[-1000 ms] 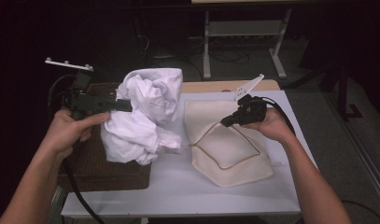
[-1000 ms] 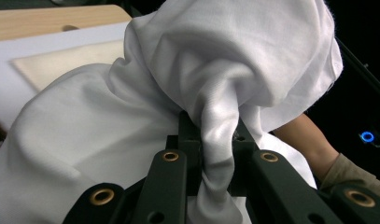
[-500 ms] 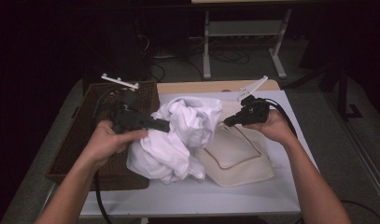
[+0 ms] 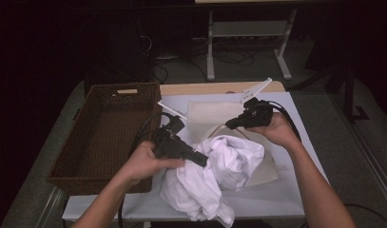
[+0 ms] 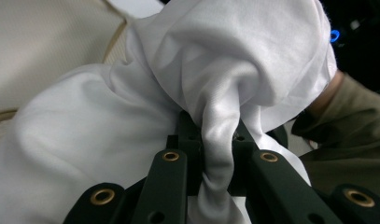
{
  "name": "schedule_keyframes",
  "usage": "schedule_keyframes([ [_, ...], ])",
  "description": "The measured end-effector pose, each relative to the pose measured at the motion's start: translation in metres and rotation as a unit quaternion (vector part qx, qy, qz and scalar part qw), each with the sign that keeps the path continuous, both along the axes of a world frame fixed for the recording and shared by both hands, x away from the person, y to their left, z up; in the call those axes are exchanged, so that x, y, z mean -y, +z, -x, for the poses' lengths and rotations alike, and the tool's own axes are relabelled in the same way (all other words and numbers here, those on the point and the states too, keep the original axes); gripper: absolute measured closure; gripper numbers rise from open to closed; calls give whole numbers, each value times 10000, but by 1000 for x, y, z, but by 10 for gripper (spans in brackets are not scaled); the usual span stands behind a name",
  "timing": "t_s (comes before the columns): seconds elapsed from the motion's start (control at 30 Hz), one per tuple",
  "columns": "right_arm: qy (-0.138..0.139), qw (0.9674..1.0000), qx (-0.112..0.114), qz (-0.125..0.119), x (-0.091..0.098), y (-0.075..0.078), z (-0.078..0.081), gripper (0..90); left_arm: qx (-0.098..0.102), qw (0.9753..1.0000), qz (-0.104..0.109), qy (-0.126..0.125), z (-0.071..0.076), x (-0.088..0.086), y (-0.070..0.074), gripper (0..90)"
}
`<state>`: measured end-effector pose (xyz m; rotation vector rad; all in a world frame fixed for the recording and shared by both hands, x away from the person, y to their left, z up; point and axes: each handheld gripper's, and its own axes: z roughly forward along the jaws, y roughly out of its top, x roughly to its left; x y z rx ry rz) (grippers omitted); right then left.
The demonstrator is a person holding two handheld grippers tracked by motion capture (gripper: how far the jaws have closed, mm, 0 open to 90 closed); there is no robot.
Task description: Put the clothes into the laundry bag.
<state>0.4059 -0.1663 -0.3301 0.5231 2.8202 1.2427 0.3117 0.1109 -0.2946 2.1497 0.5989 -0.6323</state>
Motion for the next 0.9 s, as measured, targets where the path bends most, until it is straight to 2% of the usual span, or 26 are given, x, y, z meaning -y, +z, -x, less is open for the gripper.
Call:
schedule_keyframes([
  [0.03,7,10000,1,2,-1,0,1,883,-75,9999,-76,-59,-1,9,-11,806],
  [0.1,38,10000,17,3,-2,1,2,883,-123,9998,-117,-63,-2,13,-17,805],
  [0.17,79,10000,34,-2,-4,1,3,883,-207,9995,-239,-84,-5,19,-29,805],
  [0.2,116,9999,39,10,-6,1,5,883,-365,9988,-326,-25,-9,23,-41,806],
  [0.27,163,9999,42,37,-8,0,7,883,-520,9979,-376,91,-13,25,-54,806],
  [0.3,163,9999,42,37,-8,0,7,883,-520,9979,-376,91,-13,25,-54,806],
  [0.33,214,9997,51,70,-11,0,10,883,-620,9972,-383,148,-16,24,-59,806],
  [0.4,236,9997,50,76,-12,0,11,884,-761,9959,-372,321,-20,22,-68,806],
  [0.43,273,9996,62,100,-13,0,13,883,-848,9945,-425,450,-22,21,-74,807],
  [0.53,315,9994,77,121,-15,-1,15,883,-850,9932,-541,583,-24,22,-78,807],
  [0.6,353,9993,82,132,-17,0,18,884,-965,9896,-619,869,-28,25,-83,806],
  [0.63,353,9993,82,132,-17,0,18,884,-965,9896,-619,869,-28,25,-83,806],
  [0.67,396,9991,84,119,-18,1,20,884,-1017,9869,-631,1085,-33,25,-86,805],
  [0.7,396,9991,84,119,-18,1,20,884,-1017,9869,-631,1085,-33,25,-86,804],
  [0.73,451,9989,74,115,-19,1,23,884,-1054,9850,-635,1208,-35,24,-89,802],
  [0.77,468,9988,64,108,-20,1,24,884,-1171,9807,-653,1420,-41,23,-96,800],
  [0.8,482,9988,59,120,-21,1,26,884,-1261,9785,-640,1504,-43,22,-100,800],
  [0.83,517,9986,81,118,-21,0,27,884,-1261,9785,-640,1504,-43,22,-100,799],
  [0.87,525,9985,77,116,-21,0,27,884,-1282,9753,-671,1670,-45,22,-106,799],
  [0.9,518,9986,62,105,-21,-1,28,884,-1282,9753,-671,1670,-45,22,-106,799],
])
